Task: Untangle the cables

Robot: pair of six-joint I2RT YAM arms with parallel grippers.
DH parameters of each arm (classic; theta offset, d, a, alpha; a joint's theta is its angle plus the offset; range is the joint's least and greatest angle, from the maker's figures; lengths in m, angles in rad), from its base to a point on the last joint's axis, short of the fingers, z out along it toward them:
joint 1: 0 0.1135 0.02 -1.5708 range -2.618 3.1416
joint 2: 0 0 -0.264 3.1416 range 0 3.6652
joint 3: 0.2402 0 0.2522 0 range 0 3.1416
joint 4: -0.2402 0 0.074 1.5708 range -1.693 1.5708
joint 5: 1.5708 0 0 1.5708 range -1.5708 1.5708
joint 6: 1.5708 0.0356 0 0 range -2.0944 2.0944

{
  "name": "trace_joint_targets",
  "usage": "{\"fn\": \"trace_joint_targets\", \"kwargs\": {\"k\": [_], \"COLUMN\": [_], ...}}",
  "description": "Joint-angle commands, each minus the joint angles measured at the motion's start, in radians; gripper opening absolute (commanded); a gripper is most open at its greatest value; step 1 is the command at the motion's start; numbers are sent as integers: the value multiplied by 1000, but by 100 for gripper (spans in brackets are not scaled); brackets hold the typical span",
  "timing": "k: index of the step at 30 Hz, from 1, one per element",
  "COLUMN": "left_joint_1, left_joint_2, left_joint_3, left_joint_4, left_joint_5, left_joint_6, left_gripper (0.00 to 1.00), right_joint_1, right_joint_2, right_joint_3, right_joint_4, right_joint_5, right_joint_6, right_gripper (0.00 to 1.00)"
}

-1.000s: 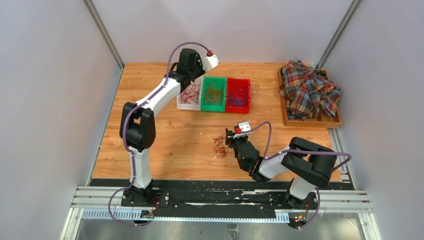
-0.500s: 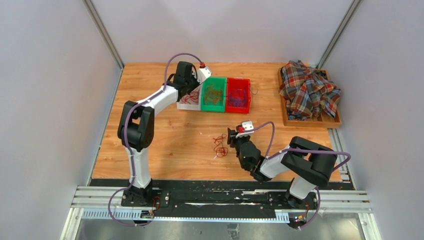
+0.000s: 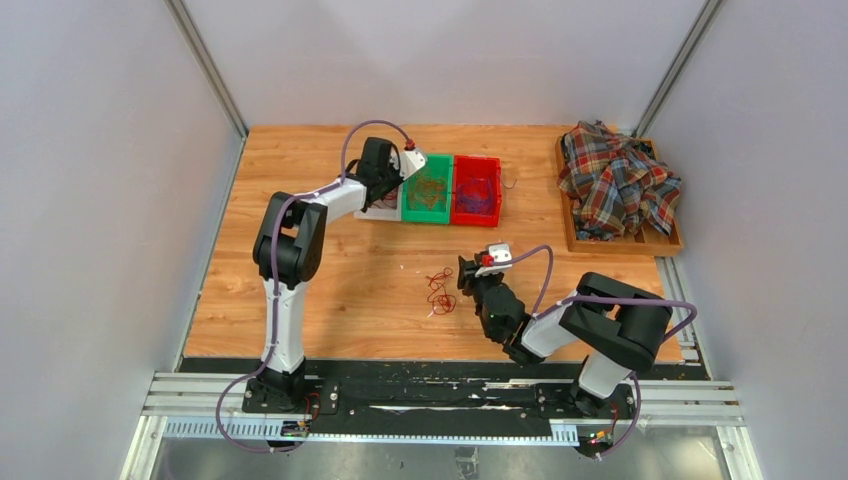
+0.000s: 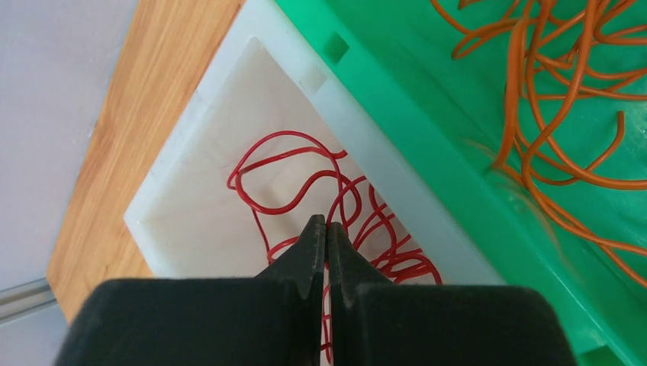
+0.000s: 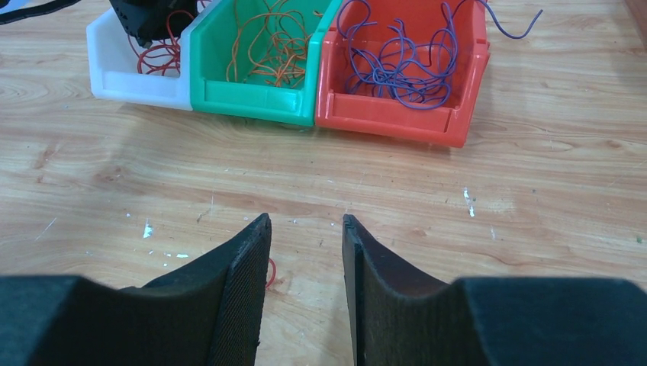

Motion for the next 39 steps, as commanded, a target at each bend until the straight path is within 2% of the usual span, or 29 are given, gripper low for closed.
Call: {"fn": "trace_joint_targets", "kwargs": {"k": [1, 3, 4, 9, 15, 21, 26, 29, 33, 36, 39], "left_joint_1": [2, 3, 6, 37, 53, 54, 54, 47, -6, -89, -173], "left_joint_2": [3, -14, -24, -78, -113, -128, -162, -195, -331, -478, -531], "left_joint_3": [11, 36, 54, 183, 285, 361, 314, 295, 135, -40, -145], "left_joint_4": [33, -4, -35, -228, -361, -465, -514, -596, -683, -698, -729], "left_joint_5": [-3, 5, 12, 86, 135, 147, 157, 229, 363, 410, 464], "left_joint_6": [-15, -12, -16, -78, -75, -47, 8, 23, 18, 6, -66], "left_gripper": [1, 3, 8, 50, 79, 88, 88, 86, 86, 86, 86], "right_joint_1": [-15, -14, -15, -15, -15, -15, -14, -15, -15, -16, -18], "right_joint_2": [16, 15, 14, 12, 11, 11, 22, 26, 29, 33, 32], "right_joint_3": [-19, -22, -24, -29, -43, -52, -58, -57, -58, -58, -72], "right_joint_4": [79, 83, 86, 98, 125, 140, 171, 178, 181, 183, 202], "right_joint_5": [24, 20, 18, 17, 13, 10, 9, 13, 20, 30, 46], "right_joint_6": [11, 10, 10, 10, 8, 10, 9, 6, 5, 11, 26], "right_gripper": [40, 40, 40, 39, 39, 39, 39, 39, 40, 41, 42]}}
